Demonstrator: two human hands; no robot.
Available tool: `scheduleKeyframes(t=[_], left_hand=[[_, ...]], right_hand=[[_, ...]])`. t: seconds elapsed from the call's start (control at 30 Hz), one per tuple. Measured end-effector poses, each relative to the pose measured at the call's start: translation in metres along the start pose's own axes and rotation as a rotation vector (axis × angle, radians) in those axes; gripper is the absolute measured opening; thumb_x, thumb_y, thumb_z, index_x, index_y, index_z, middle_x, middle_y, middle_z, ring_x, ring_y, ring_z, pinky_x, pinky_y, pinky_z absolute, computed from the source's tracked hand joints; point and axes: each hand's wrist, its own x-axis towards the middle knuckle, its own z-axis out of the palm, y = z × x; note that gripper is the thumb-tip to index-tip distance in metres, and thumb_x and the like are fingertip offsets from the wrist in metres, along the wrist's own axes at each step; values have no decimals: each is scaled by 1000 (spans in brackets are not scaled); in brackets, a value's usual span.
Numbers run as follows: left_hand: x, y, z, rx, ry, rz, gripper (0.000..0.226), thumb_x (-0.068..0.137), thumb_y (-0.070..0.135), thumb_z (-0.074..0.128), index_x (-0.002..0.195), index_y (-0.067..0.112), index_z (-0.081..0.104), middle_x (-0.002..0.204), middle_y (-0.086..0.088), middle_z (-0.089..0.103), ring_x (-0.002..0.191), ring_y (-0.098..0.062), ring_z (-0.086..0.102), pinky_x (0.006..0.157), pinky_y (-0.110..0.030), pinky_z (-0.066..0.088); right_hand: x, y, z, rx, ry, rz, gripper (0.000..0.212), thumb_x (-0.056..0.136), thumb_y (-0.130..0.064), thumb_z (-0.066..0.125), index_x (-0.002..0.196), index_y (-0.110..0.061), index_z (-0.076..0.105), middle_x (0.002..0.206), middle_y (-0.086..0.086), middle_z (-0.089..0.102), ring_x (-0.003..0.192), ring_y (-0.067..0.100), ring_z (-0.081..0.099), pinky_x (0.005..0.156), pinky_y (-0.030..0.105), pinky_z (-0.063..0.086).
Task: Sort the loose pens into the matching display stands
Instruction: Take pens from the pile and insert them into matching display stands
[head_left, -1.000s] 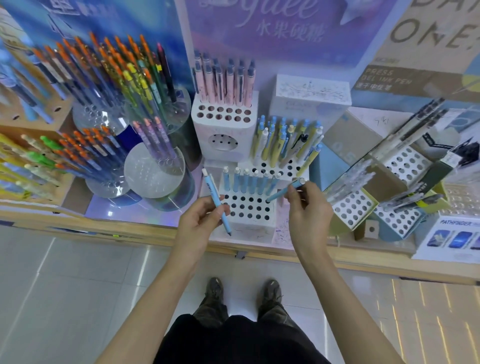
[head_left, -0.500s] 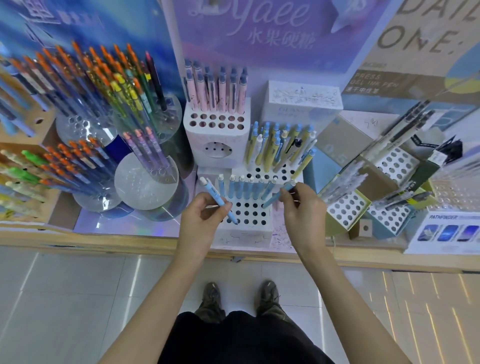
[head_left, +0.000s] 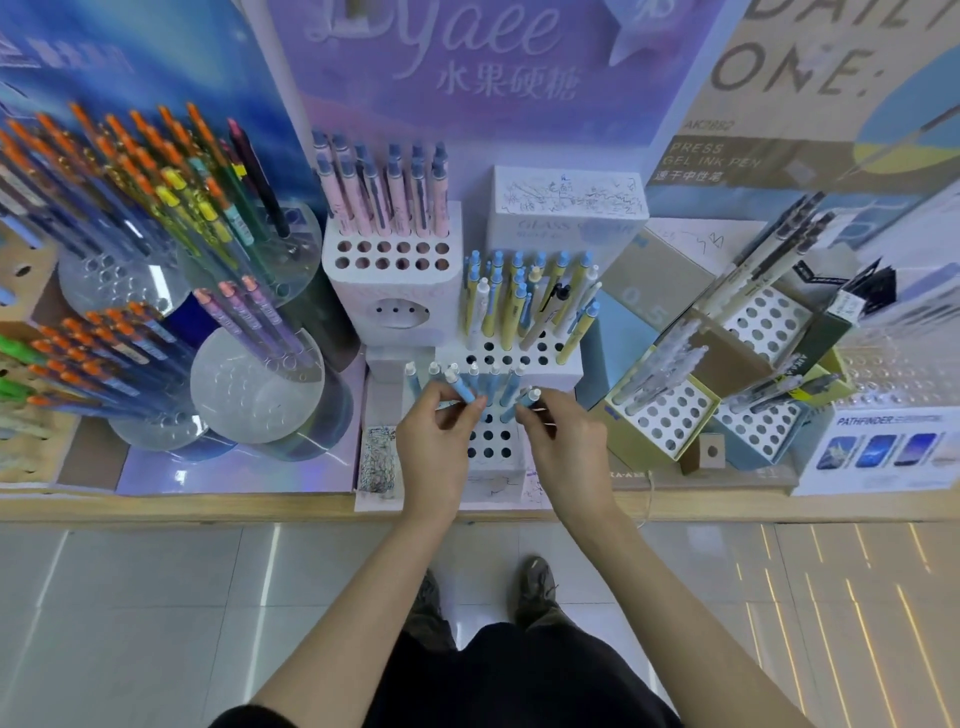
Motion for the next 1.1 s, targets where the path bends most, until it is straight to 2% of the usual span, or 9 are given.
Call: scheduleKeyframes(t=[0.13,0.23,0.4,0.53,0.63,0.73,0.87,0.97,1.1], left_hand=[[3,-9,5,77,-16,48,24,84,16,71,74,28,52,76,-2,71,74,-9,69,63,-13,49],[6,-12,8,182,-39,136,17,83,17,72,79,18,55,80,2,71,74,-6,68,68,-17,51],[7,-20,11,326,-23,247,20,83,21,72,87,7,58,86,-5,70,79,-20,68,69,-41,56],[5,-22,11,343,-39,285,19,83,21,72,87,9,59,84,-2,69,77,-19,67,66,-43,54],[8,-20,11,388,-29,308,19,83,22,72,82,9,58,80,-2,67,73,-21,66,62,-44,53],[8,-18,9,429,-26,353,18,82,20,73,82,7,59,78,-1,67,71,-20,66,59,-41,54],[6,-14,8,480,-12,378,13,80,8,71,84,4,60,77,-5,66,71,-24,65,58,-37,51],[8,-13,6,463,-43,382,16,81,11,71,94,5,65,82,-4,69,74,-20,65,63,-35,53],[7,-26,-7,356,-153,270,27,82,21,72,106,9,64,101,0,69,90,-15,65,79,-34,54]], right_hand=[[2,1,-3,47,-33,34,12,91,-11,62,98,-2,65,88,7,68,83,20,65,72,27,48],[4,1,-5,66,-49,43,15,90,-11,63,101,-2,66,93,8,69,85,20,66,74,21,47],[4,1,-10,122,-88,65,19,90,-9,63,108,-5,66,97,4,70,88,14,66,74,3,41],[5,-1,-14,119,-124,34,21,92,-10,60,112,-7,65,99,2,69,87,10,64,78,12,47],[4,-6,-19,142,-56,-61,24,92,-8,59,116,-9,62,104,1,61,82,4,57,71,6,44],[8,-11,-27,114,-7,-266,27,90,-24,59,113,-12,65,105,-4,57,86,0,51,70,8,41],[24,-23,-28,42,-99,-322,30,84,-39,64,105,-18,71,99,-6,67,88,3,42,72,19,41],[32,-25,-23,12,-147,-359,23,85,-34,63,99,-19,73,88,-9,69,81,0,32,62,26,43],[41,-17,-27,25,-91,-381,24,85,-31,61,94,-14,75,84,-5,72,81,4,36,63,28,41]])
